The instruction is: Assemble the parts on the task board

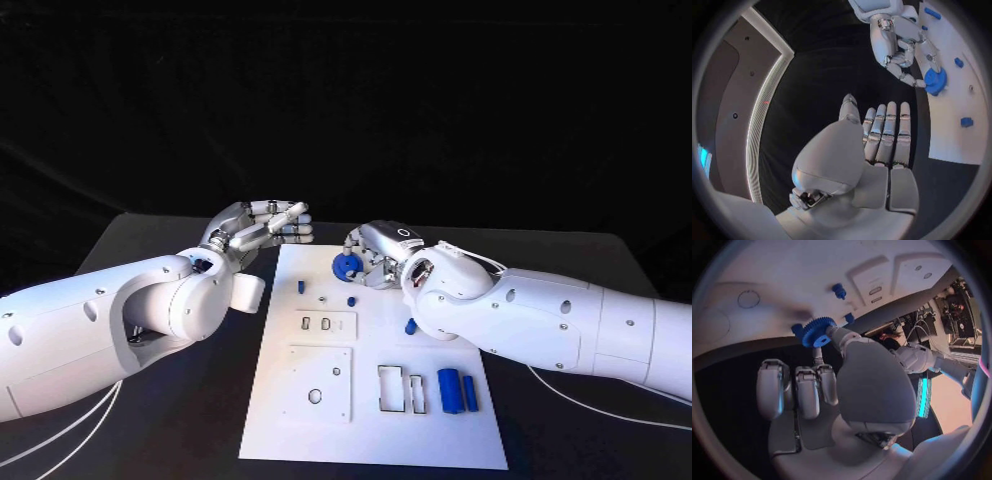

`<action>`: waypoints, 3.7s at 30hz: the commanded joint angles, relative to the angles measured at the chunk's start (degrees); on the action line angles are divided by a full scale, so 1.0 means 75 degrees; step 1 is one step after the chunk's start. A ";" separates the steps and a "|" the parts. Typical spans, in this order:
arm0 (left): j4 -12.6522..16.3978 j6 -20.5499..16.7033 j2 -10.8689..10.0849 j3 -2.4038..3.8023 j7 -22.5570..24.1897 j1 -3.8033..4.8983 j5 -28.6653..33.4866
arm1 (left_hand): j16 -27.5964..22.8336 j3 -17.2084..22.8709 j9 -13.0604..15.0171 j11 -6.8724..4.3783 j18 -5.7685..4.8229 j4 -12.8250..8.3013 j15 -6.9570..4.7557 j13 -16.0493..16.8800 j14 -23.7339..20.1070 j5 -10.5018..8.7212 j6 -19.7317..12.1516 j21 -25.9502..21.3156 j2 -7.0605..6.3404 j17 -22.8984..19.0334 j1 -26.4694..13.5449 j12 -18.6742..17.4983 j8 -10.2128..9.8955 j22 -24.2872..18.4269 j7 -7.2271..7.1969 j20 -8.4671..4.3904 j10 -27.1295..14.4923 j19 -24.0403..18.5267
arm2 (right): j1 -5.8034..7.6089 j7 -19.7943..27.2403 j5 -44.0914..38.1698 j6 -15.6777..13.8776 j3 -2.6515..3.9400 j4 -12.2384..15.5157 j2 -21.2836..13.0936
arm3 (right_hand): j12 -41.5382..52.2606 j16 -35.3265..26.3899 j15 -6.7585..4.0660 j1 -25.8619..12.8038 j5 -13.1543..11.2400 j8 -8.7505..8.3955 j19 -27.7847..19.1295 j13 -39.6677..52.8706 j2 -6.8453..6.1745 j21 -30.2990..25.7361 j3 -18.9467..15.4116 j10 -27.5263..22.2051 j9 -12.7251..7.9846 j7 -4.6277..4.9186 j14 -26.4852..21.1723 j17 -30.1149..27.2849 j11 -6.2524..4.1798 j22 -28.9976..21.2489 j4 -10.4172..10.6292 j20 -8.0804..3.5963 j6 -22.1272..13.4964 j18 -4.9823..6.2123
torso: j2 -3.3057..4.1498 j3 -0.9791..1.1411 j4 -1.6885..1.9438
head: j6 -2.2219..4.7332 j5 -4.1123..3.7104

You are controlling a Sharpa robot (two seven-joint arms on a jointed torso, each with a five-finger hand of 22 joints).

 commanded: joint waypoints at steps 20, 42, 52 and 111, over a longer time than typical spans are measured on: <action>0.0006 0.0143 0.0056 0.0007 0.0042 0.0010 0.0007 | -0.0047 -0.0075 0.0013 0.0032 0.0082 -0.0004 0.0012 0.0013 -0.0057 -0.0023 -0.0025 -0.0017 0.0070 0.0013 0.0008 -0.0054 -0.0023 -0.0014 0.0117 0.0041 0.0010 0.0026 | -0.0166 -0.0168 -0.0540 0.0147 -0.0009 -0.0610 0.0446 | -0.0054 0.0015 -0.0004 -0.0194 0.0057 -0.0161 0.0023 0.0740 -0.0092 -0.0026 0.0103 -0.0041 -0.0015 -0.0225 0.0772 0.1842 0.0055 0.0505 -0.0009 0.0011 0.0168 -0.0094 | -0.0005 0.0026 -0.0022 | -0.0019 0.0031; 0.0000 0.0148 0.0025 0.0007 0.0012 0.0011 0.0007 | -0.0063 -0.0113 0.0013 0.0037 0.0082 0.0007 0.0015 0.0012 -0.0055 -0.0024 -0.0039 -0.0021 0.0079 0.0020 -0.0004 -0.0075 -0.0029 -0.0023 0.0125 0.0043 0.0010 0.0027 | -0.0179 0.0026 -0.0078 0.0362 -0.0017 -0.0534 0.0372 | -0.0227 0.0052 0.0221 -0.1339 0.0621 -0.0727 -0.0004 0.0522 0.0289 -0.0135 -0.1211 -0.0213 -0.0573 0.0013 0.0802 0.1981 0.0293 0.0512 0.0685 0.0239 -0.0464 -0.0074 | -0.0005 0.0021 -0.0017 | -0.0014 0.0025; -0.0003 0.0148 0.0022 0.0007 0.0008 0.0011 0.0006 | -0.0067 -0.0123 0.0012 0.0038 0.0082 0.0014 0.0016 0.0012 -0.0055 -0.0021 -0.0043 -0.0022 0.0082 0.0021 -0.0012 -0.0081 -0.0031 -0.0025 0.0128 0.0044 0.0009 0.0028 | -0.0179 -0.0032 0.0119 0.0758 -0.0022 -0.0550 0.0308 | -0.0150 0.0057 0.0194 -0.1579 0.0771 -0.0651 0.0019 0.0616 0.0415 -0.0114 -0.1148 -0.0143 -0.0585 -0.0028 0.0806 0.1998 0.0258 0.0551 0.0682 0.0215 -0.0307 -0.0082 | -0.0001 0.0023 -0.0019 | -0.0022 0.0027; -0.0178 0.0325 0.0043 -0.0008 0.0024 -0.0018 0.0050 | -0.0089 -0.0171 0.0013 0.0045 0.0081 0.0034 0.0020 0.0012 -0.0056 0.0000 -0.0058 -0.0026 0.0098 0.0029 -0.0034 -0.0109 -0.0037 -0.0036 0.0134 0.0047 0.0005 0.0028 | 0.0094 0.2343 0.2798 0.1556 -0.0013 0.0262 -0.3282 | -0.0240 0.0039 0.0245 0.0029 0.0198 -0.0876 -0.0094 0.0521 -0.0176 -0.0354 -0.0941 -0.0253 -0.0937 0.0076 0.0790 0.1935 0.0334 0.0446 -0.0221 0.0243 -0.0612 -0.0037 | -0.0114 0.0176 -0.0175 | 0.0114 -0.0285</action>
